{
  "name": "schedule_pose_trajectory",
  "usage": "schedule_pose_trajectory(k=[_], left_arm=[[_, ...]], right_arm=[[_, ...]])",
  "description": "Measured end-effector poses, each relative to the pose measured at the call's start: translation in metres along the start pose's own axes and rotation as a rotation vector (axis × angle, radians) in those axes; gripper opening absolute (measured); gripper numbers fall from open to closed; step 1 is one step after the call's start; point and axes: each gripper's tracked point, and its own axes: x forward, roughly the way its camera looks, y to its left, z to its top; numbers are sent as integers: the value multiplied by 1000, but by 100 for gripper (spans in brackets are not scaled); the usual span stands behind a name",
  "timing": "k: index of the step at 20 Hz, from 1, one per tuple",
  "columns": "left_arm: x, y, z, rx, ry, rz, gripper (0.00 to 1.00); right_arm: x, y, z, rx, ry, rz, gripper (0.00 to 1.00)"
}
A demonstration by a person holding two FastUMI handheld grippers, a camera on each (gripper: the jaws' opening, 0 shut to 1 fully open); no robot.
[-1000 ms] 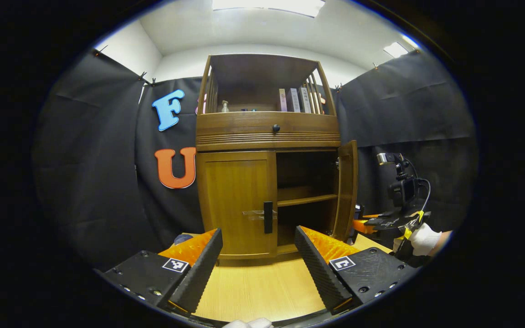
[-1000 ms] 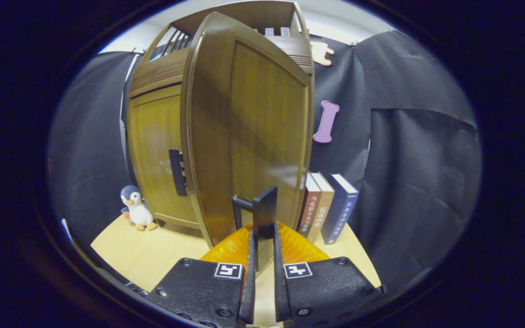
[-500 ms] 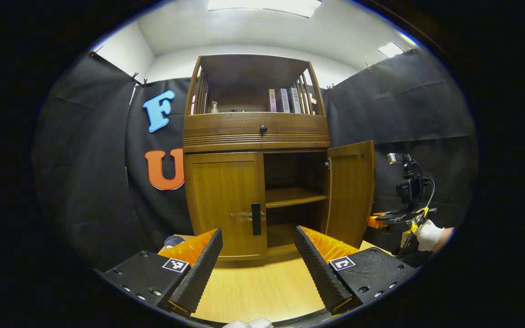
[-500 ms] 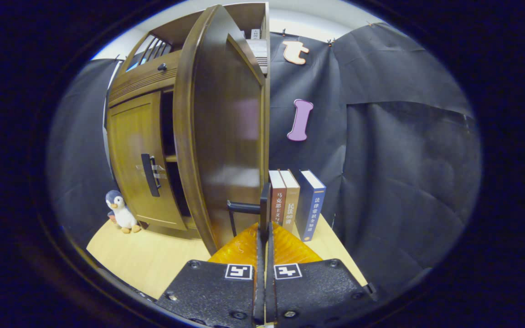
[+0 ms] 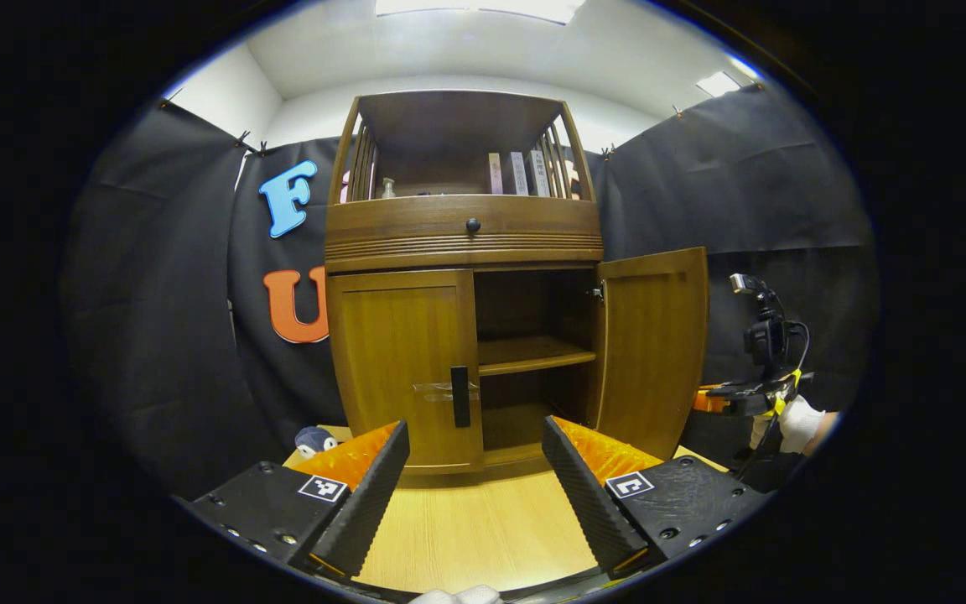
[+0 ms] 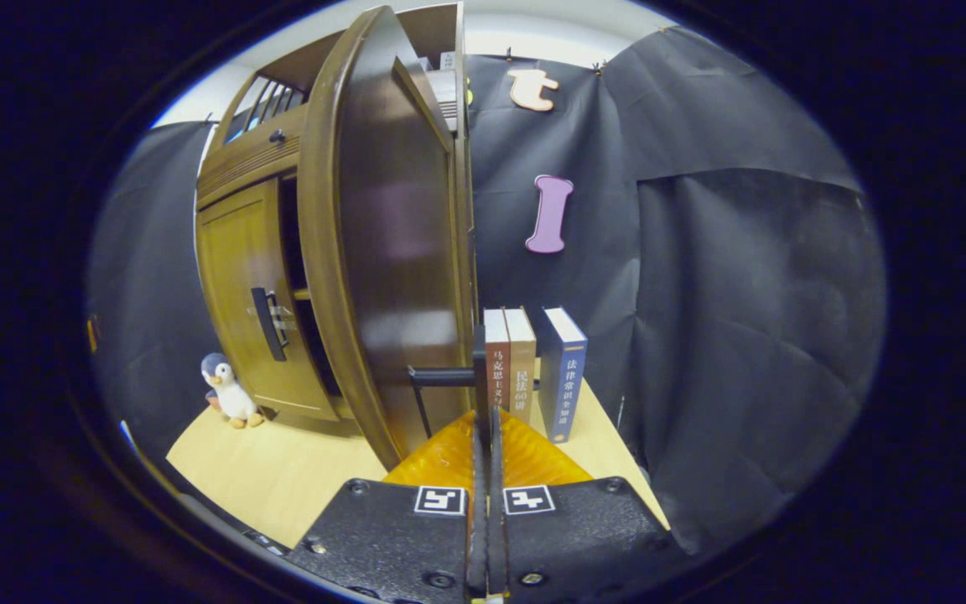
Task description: Open the right door of the double-door shoe cabinet with the right hand, and open the left door with the left hand.
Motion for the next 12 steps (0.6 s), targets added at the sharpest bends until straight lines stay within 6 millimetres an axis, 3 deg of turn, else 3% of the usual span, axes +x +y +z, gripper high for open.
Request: schedule_pose_trajectory(k=[3,4,12], left_arm=[[10,-20,5,-1,0,0,100],[14,-27,6,0,-1,0,96],[35,-79,10,-26,16,23,96]], right_arm=[[1,-16,3,5,6,42,4],[1,-20,4,5,6,57,4],[10,-38,10,-54,40,199,4]])
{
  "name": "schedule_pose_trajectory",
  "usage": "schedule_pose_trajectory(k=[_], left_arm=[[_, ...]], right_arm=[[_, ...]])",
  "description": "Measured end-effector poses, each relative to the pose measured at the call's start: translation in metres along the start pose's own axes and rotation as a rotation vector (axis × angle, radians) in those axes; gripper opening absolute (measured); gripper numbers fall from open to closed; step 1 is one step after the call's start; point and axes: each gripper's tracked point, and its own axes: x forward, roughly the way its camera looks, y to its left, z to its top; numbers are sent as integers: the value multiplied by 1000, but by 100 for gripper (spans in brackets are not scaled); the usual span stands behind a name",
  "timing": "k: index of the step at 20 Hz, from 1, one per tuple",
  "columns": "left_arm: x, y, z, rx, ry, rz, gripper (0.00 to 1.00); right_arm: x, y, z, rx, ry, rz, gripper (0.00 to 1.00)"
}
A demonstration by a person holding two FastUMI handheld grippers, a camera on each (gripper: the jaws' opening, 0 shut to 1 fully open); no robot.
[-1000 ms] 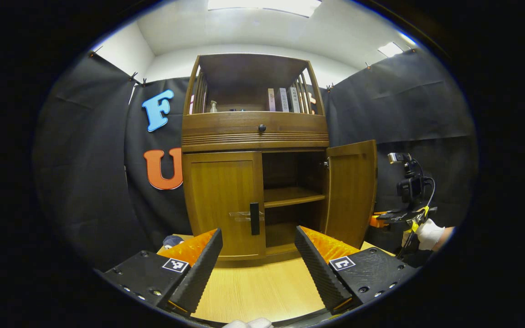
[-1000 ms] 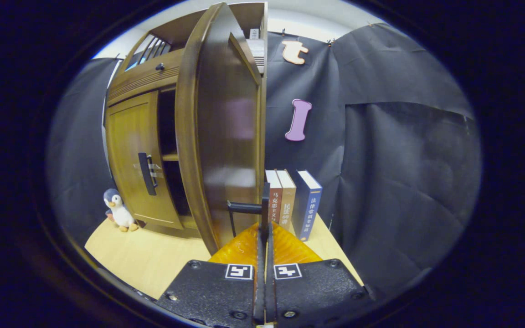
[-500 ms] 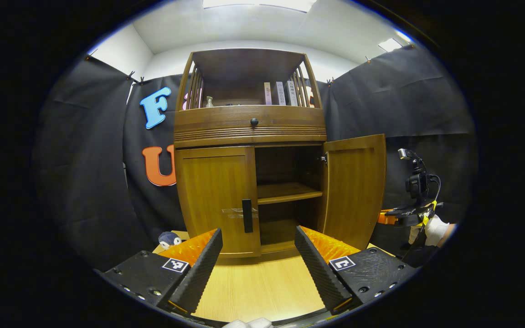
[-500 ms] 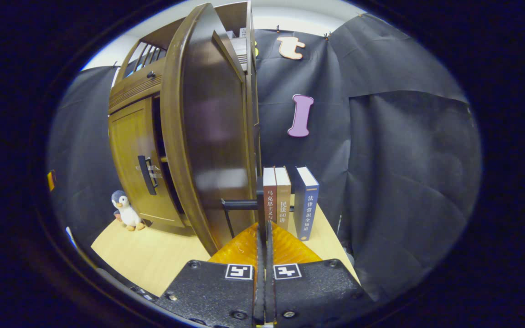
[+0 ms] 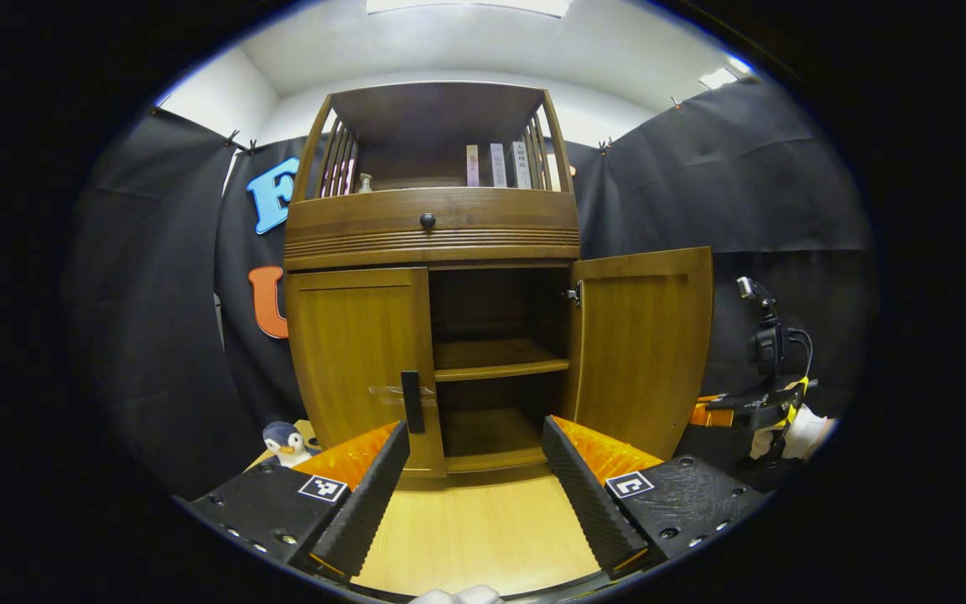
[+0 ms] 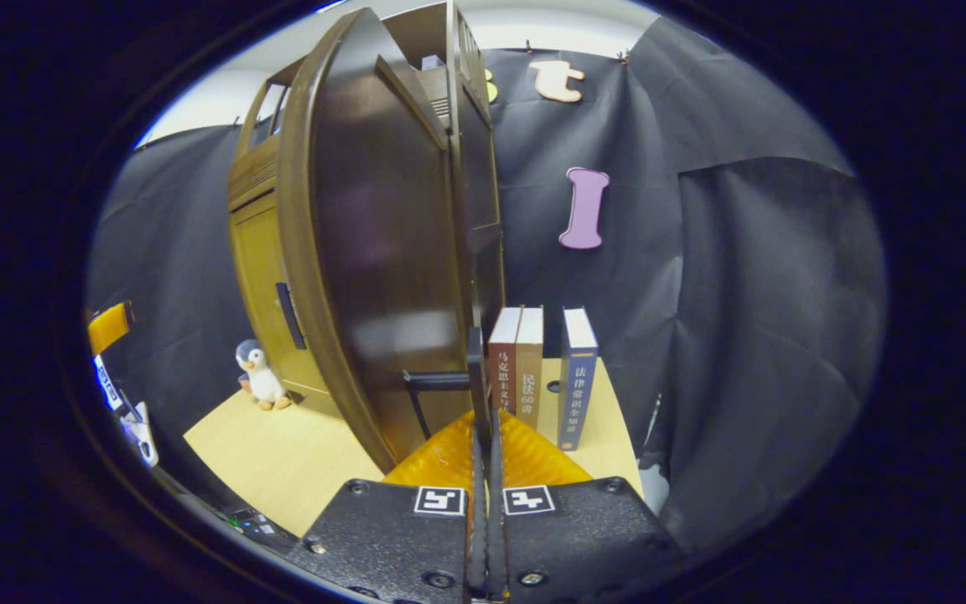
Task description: Open the right door of the double-door shoe cabinet with the right hand, and open the left door with the left hand.
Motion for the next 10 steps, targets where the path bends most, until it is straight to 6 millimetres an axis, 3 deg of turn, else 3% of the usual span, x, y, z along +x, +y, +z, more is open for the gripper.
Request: schedule_pose_trajectory(k=[2,4,8,9,10], left_arm=[[2,-4,-2,-4,3,20,100],[6,-3,0,-8,0,38,96],[16,13,-2,-10,22,55,96],[19,20,-3,-7,24,58,96],[22,28,-2,-2,22,62,100]], right_arm=[[3,1,-1,-27,6,5,4],[3,2,-1,-39,14,4,4],[-2,-6,3,-11,2,-18,8],[-6,-10,4,-4,-9,-36,5],[-14,-13,9,0,-23,-62,15]])
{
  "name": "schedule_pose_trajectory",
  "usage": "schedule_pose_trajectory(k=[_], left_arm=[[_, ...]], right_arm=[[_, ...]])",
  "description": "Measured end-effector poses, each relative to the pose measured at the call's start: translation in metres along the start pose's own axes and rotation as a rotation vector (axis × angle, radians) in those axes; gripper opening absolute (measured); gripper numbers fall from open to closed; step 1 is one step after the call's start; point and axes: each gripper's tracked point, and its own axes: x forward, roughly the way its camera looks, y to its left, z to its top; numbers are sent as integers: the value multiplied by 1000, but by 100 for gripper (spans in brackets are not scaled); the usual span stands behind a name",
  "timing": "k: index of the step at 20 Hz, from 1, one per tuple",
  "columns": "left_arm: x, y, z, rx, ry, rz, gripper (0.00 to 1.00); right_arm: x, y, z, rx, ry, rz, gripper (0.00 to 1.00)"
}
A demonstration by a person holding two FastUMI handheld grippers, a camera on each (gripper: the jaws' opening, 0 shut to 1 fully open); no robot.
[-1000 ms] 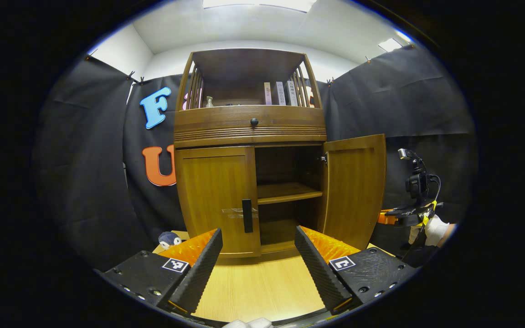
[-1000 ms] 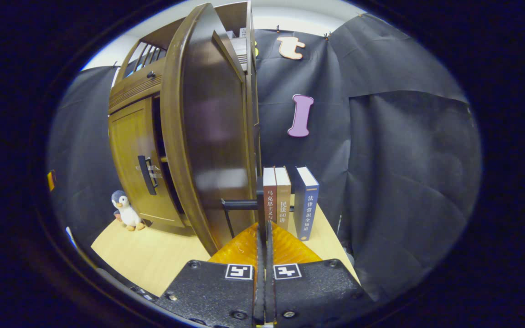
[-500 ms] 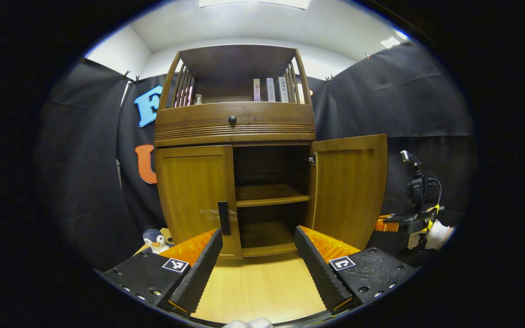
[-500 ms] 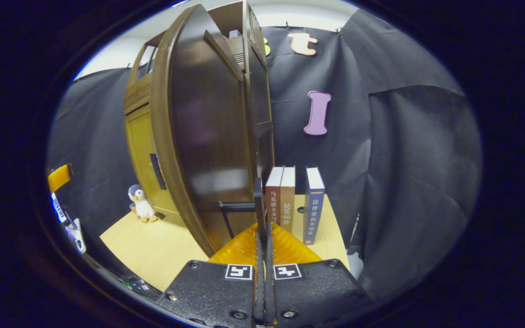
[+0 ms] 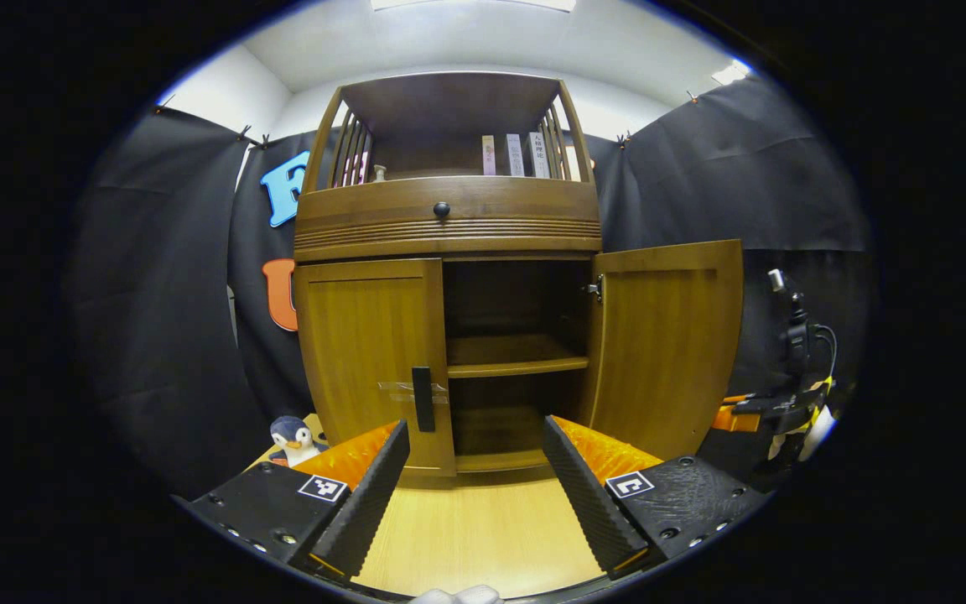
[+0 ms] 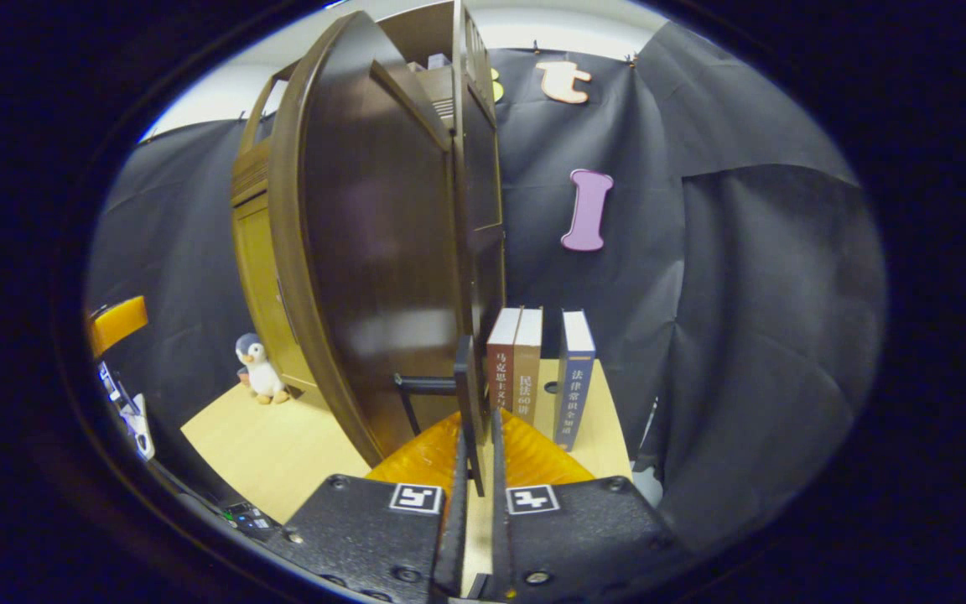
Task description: Open the right door of the double-door shoe cabinet with the right hand, and open the left door with the left hand.
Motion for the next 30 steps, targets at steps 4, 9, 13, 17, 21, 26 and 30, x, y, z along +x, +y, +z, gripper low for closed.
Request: schedule_pose_trajectory(k=[4,9,13,17,21,26,30], left_arm=[[11,33,-3,7,-3,8,96],[26,82,-4,15,-4,41,96],[36,108,-8,31,-6,23,96],[50,118,-13,41,-9,-6,96],[70,117,-20,28,-15,-29,96],[117,104,-28,-17,-51,-51,96],[172,90,-39,-28,-71,-55,96]], right_arm=[[-35,-7,25,-6,-86,-139,60],[-81,13,60,-17,-179,-312,89],[-98,51,66,14,-219,-342,95],[-96,107,55,33,-218,-313,99],[-76,166,40,68,-192,-251,99],[-62,207,31,69,-141,-198,99],[-65,211,28,61,-106,-209,99]])
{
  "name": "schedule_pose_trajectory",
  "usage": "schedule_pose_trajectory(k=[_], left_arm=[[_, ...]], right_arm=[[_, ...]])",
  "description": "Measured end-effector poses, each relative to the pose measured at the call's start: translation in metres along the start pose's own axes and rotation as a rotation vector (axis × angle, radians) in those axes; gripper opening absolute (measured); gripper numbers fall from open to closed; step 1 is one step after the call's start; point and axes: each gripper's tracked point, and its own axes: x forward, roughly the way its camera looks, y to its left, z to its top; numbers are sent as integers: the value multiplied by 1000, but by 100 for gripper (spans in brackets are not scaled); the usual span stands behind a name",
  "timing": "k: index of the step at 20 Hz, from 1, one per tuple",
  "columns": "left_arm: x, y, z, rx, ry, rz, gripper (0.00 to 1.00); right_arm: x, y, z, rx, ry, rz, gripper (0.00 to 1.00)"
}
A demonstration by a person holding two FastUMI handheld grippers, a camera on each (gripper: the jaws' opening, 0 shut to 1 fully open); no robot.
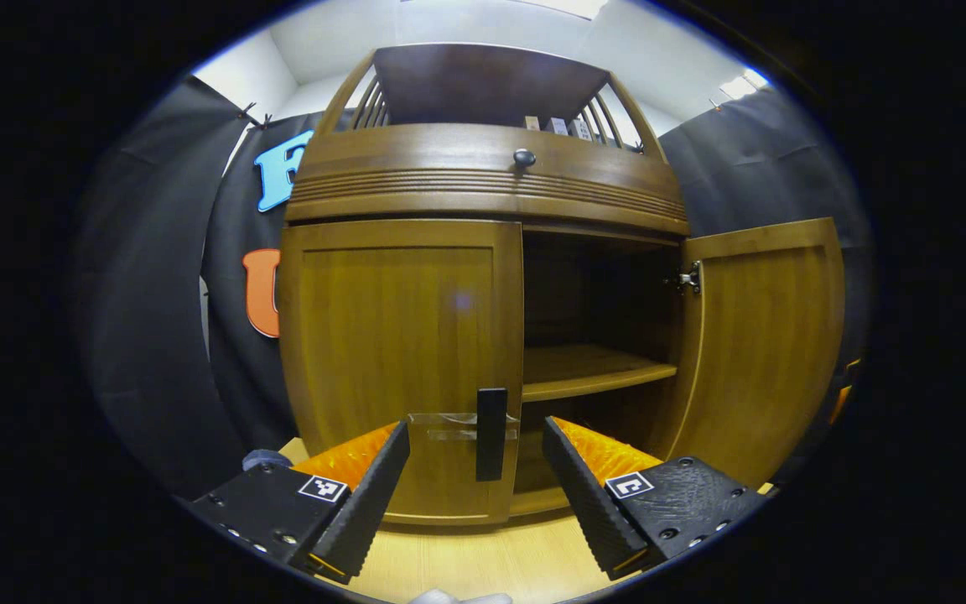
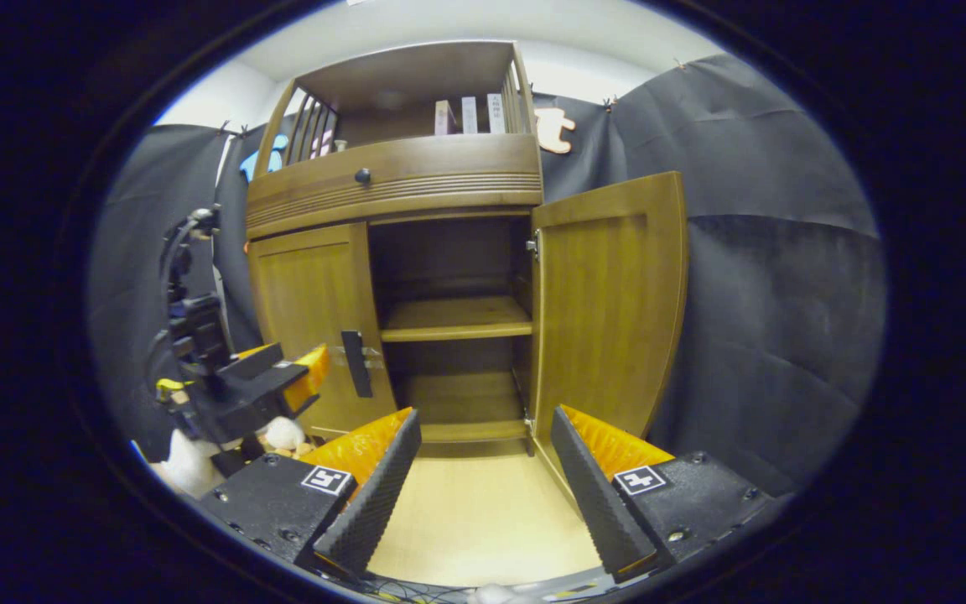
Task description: Open the right door of the double-door shoe cabinet with the right hand, and open the left door with the left hand.
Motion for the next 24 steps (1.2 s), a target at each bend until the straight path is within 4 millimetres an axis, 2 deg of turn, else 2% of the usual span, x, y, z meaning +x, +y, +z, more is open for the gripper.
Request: schedule_pose_trajectory(k=[2,3,6,7,8,9,11,12,13,14,15,17,18,20,22,23,24], left_arm=[[25,-4,-9,-3,2,1,100],[35,-4,-14,-1,11,8,96],[68,-8,-32,0,38,7,95],[77,-8,-34,1,42,10,100],[83,-7,-35,7,40,13,80],[88,-9,-35,13,40,13,86],[97,-7,-39,18,39,19,66],[100,-6,-45,20,53,24,56],[103,-6,-47,17,62,26,54],[104,-7,-49,14,70,21,59],[106,-6,-52,4,72,17,47],[102,-9,-49,11,72,18,34],[104,-7,-50,21,73,25,43],[103,-6,-47,29,71,22,22],[101,-9,-48,10,83,-1,25],[99,-9,-49,5,92,-11,33],[96,-9,-49,4,93,-21,33]], right_arm=[[-2,-5,1,-10,6,-21,99],[-4,-8,1,-18,9,-32,99],[-12,-19,3,-34,9,-66,99],[-12,-22,4,-38,10,-78,99],[-13,-25,4,-40,12,-88,99],[-14,-28,3,-40,14,-93,99],[-14,-34,0,-43,22,-107,99],[-15,-36,-1,-43,23,-113,99],[-16,-36,0,-43,23,-114,99],[-17,-37,0,-42,22,-116,99],[-17,-38,0,-43,20,-119,99],[-15,-38,-1,-45,23,-120,99],[-15,-38,-1,-44,26,-119,99],[-14,-38,-2,-44,30,-115,99],[-14,-37,-2,-37,31,-110,99],[-13,-35,-1,-36,29,-105,99],[-13,-33,0,-37,27,-99,99]])
